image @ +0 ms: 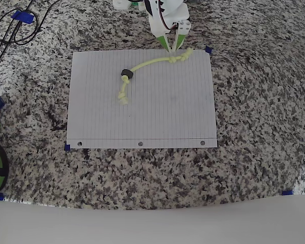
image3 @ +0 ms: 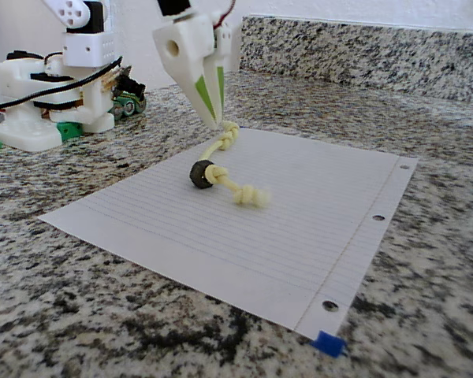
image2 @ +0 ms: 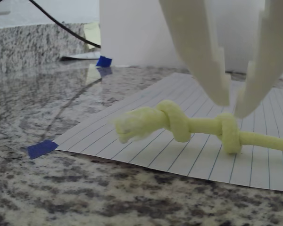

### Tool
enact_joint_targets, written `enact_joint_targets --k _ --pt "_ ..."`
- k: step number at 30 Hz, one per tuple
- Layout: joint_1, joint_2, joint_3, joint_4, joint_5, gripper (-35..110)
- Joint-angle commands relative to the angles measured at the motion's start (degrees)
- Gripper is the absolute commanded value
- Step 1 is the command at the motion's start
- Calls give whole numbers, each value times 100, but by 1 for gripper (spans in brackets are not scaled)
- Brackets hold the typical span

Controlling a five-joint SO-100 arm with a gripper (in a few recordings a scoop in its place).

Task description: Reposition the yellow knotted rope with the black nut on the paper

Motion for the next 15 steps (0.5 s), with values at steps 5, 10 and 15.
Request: enact_joint_targets --k 5,10,15 --pt "-88 -756 -387 -193 -26 0" --pt "-88 -1213 -475 -457 -44 0" --pt "0 -1582 -844 -694 -114 0"
